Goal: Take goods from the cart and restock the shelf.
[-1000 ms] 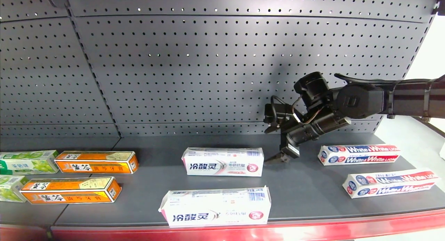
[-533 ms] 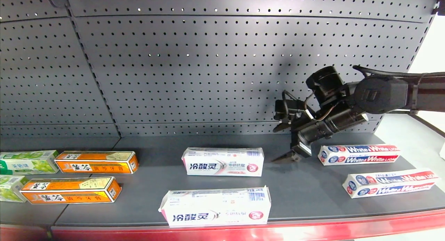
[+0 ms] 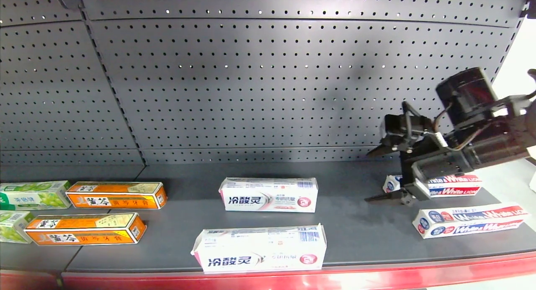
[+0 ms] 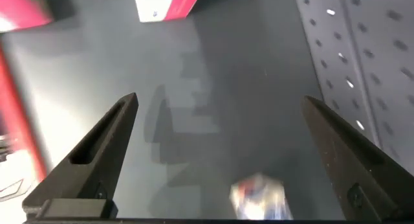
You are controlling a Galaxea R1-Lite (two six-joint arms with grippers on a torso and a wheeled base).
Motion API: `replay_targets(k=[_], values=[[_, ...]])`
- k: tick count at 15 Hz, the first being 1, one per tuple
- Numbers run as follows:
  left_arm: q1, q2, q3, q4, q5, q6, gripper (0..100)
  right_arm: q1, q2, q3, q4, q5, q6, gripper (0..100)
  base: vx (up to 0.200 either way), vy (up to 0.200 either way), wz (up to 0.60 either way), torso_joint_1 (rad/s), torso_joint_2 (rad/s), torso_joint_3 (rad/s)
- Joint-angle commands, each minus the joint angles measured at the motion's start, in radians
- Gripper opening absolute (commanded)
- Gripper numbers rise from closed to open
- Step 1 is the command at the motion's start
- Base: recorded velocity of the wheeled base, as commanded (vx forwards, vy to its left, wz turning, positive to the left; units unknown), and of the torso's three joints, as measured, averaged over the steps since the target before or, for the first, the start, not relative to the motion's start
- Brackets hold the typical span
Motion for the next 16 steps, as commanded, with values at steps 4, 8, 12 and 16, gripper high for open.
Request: replay_targets(k=[4,8,12,16], values=[[0.002,0.0,0.0,0.0,0.0,0.0,100,-0.123,-0.66,0.428,-0.019,-0.028,0.053,100,0.0,0.0,0.0,0.0,0.0,0.0],[0.0,0.0,0.0,0.0,0.0,-0.002,100,-0.159,-1.052,0.59,-0.031,-0.082,0.197,100,0.0,0.0,0.0,0.0,0.0,0.0],[0.0,0.0,0.0,0.0,0.0,-0.002,100,-0.157,-1.353,0.684,-0.063,-0.182,0.369,100,0.0,0.0,0.0,0.0,0.0,0.0],[0.0,0.0,0.0,0.0,0.0,0.0,100,-0.16,-1.571,0.913,-0.303,-0.309,0.412,100,0.0,0.0,0.0,0.0,0.0,0.0]])
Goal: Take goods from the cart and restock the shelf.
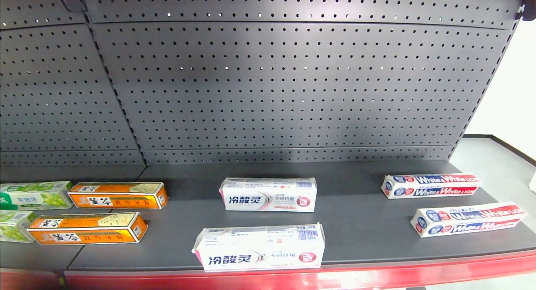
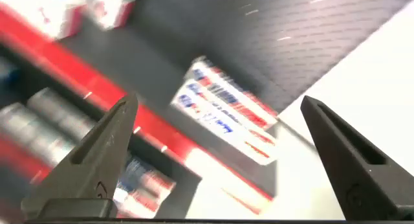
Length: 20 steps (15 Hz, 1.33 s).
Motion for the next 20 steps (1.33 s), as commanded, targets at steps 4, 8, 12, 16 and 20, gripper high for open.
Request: replay_targets(k=[4,8,12,16,20], values=[[0.002,0.0,0.0,0.001,-0.035,0.052,100,-0.012,-0.128,0.247,-0.148,-0.055,0.047,100,0.0,0.0,0.0,0.0,0.0,0.0],[0.002,0.156,-0.147,0.003,-0.141,0.402,100,-0.012,-0.128,0.541,-0.38,-0.054,0.115,100,0.0,0.0,0.0,0.0,0.0,0.0],[-0.006,0.443,-0.354,0.009,-0.361,0.437,100,-0.012,-0.128,0.541,-0.309,-0.049,0.146,100,0.0,0.0,0.0,0.0,0.0,0.0],[-0.076,0.724,-0.506,0.012,-0.414,0.428,100,-0.012,-0.128,0.541,-0.309,-0.057,0.159,100,0.0,0.0,0.0,0.0,0.0,0.0],[-0.076,0.938,-0.521,0.001,-0.359,0.58,100,-0.012,-0.128,0.541,-0.309,-0.057,0.158,100,0.0,0.0,0.0,0.0,0.0,0.0]])
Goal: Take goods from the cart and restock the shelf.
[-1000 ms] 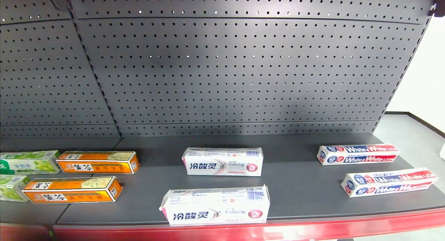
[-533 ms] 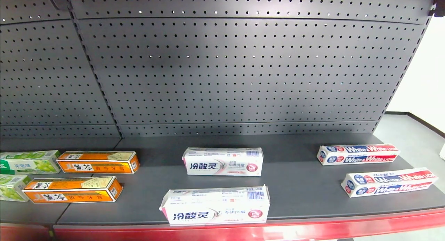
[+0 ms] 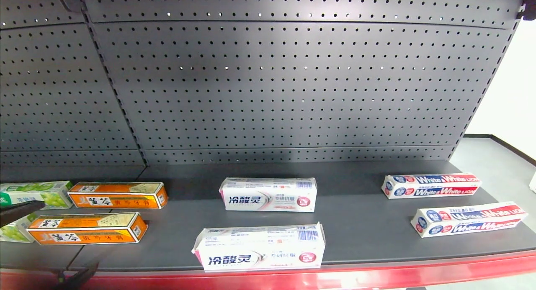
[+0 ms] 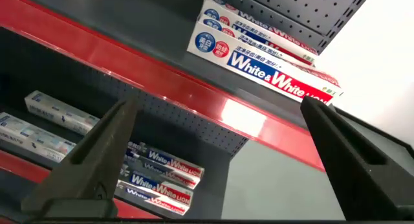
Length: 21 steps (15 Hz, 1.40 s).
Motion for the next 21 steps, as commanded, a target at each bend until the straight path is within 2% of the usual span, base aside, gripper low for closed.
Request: replay_targets(k=[1,2,3,5,6,11,14,17,19,21], values=[[-0.006,0.203,-0.019,-0.003,0.07,0.097,100,0.0,0.006,0.0,-0.001,0.001,0.001,100,0.0,0.0,0.0,0.0,0.0,0.0],[-0.006,0.222,-0.021,-0.005,0.107,0.112,100,0.0,0.006,0.0,-0.001,0.001,0.001,100,0.0,0.0,0.0,0.0,0.0,0.0],[-0.003,0.27,-0.024,-0.011,0.163,0.144,100,0.0,0.007,0.0,-0.001,0.001,0.001,100,0.0,0.0,0.0,0.0,0.0,0.0],[-0.005,0.298,-0.022,-0.011,0.196,0.144,100,0.0,0.007,0.0,-0.001,0.001,-0.001,100,0.0,0.0,0.0,0.0,0.0,0.0],[-0.006,0.308,-0.024,-0.011,0.196,0.144,100,0.0,0.007,0.0,-0.001,0.001,-0.001,100,0.0,0.0,0.0,0.0,0.0,0.0],[-0.103,0.405,-0.082,-0.014,0.197,0.144,100,0.0,0.006,0.0,-0.001,-0.001,0.001,100,0.0,0.0,0.0,0.0,0.0,0.0],[-0.117,0.477,-0.139,-0.052,0.199,0.146,100,0.0,0.006,0.0,-0.001,-0.002,-0.001,100,0.0,0.0,0.0,0.0,0.0,0.0],[-0.166,0.535,-0.176,-0.052,0.216,0.146,100,0.0,0.007,0.0,-0.001,-0.004,-0.001,100,0.0,0.0,0.0,0.0,0.0,0.0],[-0.214,0.546,-0.173,-0.045,0.234,0.146,100,0.0,0.006,0.0,-0.001,-0.004,-0.001,100,0.0,0.0,0.0,0.0,0.0,0.0],[-0.232,0.546,-0.173,-0.043,0.234,0.146,100,0.0,0.006,0.0,-0.001,-0.004,-0.001,100,0.0,0.0,0.0,0.0,0.0,0.0]])
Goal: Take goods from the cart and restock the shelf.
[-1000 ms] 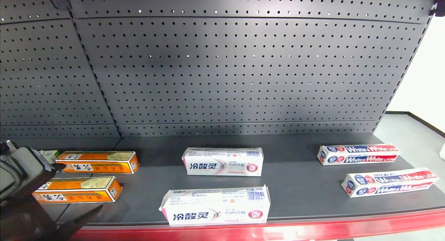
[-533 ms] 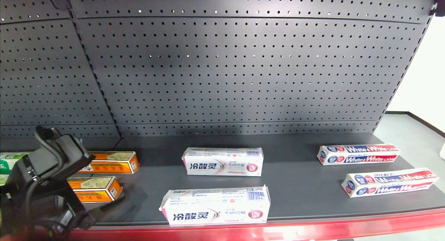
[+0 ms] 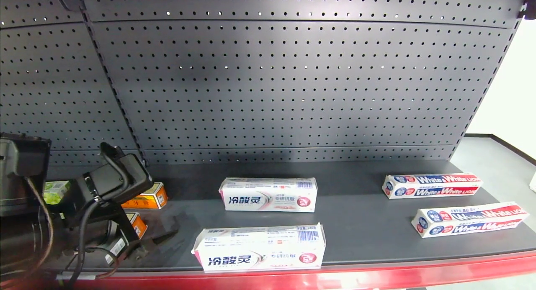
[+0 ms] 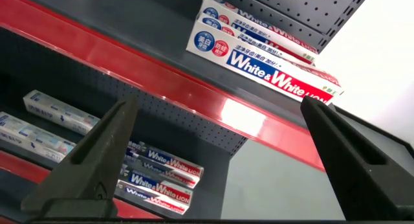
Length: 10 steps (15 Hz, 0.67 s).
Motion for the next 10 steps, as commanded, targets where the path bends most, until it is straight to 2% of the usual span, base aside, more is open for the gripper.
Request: replay_targets(k=[1,2,7,10], values=[[-0.021,0.013,0.003,0.003,0.0,0.0,100,0.0,0.004,0.0,0.0,0.001,0.0,100,0.0,0.0,0.0,0.0,0.0,0.0],[-0.023,0.013,0.003,0.003,0.0,0.0,100,0.0,0.005,0.0,0.0,0.001,0.0,100,0.0,0.0,0.0,0.0,0.0,0.0],[-0.101,0.051,0.012,0.001,0.01,-0.001,100,0.0,0.005,0.0,0.0,-0.006,0.0,100,0.0,0.0,0.0,0.0,0.0,0.0],[-0.115,0.051,0.009,0.001,0.01,-0.003,100,0.0,0.004,0.0,0.0,-0.006,0.0,100,0.0,0.0,0.0,0.0,0.0,0.0]])
